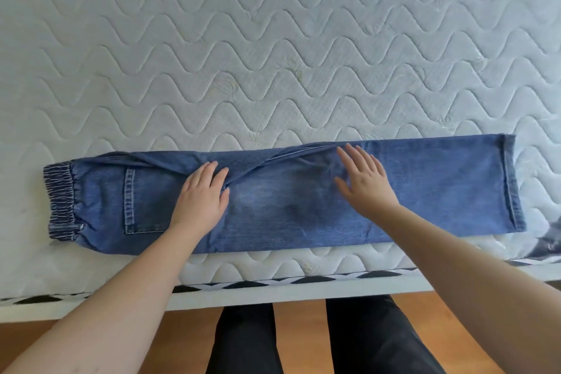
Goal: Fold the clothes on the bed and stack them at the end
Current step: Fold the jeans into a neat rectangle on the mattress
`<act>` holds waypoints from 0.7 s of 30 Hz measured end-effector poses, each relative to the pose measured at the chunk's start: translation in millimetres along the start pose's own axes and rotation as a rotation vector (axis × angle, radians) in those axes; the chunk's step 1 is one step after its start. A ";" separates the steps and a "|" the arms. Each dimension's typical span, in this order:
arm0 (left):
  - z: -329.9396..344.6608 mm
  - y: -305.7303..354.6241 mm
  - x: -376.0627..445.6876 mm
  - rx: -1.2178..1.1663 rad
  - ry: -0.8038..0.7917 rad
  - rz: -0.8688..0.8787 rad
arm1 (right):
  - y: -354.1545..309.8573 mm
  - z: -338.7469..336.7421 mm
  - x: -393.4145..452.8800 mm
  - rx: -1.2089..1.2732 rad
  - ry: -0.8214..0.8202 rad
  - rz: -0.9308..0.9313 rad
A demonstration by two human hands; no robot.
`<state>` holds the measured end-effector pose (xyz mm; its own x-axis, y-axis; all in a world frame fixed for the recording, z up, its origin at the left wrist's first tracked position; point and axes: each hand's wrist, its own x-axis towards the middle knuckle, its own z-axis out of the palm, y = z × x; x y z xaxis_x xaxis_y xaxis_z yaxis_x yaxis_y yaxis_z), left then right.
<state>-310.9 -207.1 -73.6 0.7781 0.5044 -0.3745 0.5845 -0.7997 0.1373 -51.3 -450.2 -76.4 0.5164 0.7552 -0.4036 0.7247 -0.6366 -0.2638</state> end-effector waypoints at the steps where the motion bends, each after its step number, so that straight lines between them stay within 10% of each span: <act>1: -4.2 8.3 7.1 -0.006 0.016 0.007 | 11.3 -1.2 -7.5 0.019 0.005 0.035; 21: 35.5 310.7 93.1 0.264 -0.254 0.523 | 256.1 -32.6 -91.5 0.432 0.159 0.840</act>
<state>-65.1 -420.2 -98.3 0.8474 -0.0415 -0.5293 0.0404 -0.9890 0.1423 101.9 -677.2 -78.4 0.8701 0.0177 -0.4926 -0.1252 -0.9587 -0.2555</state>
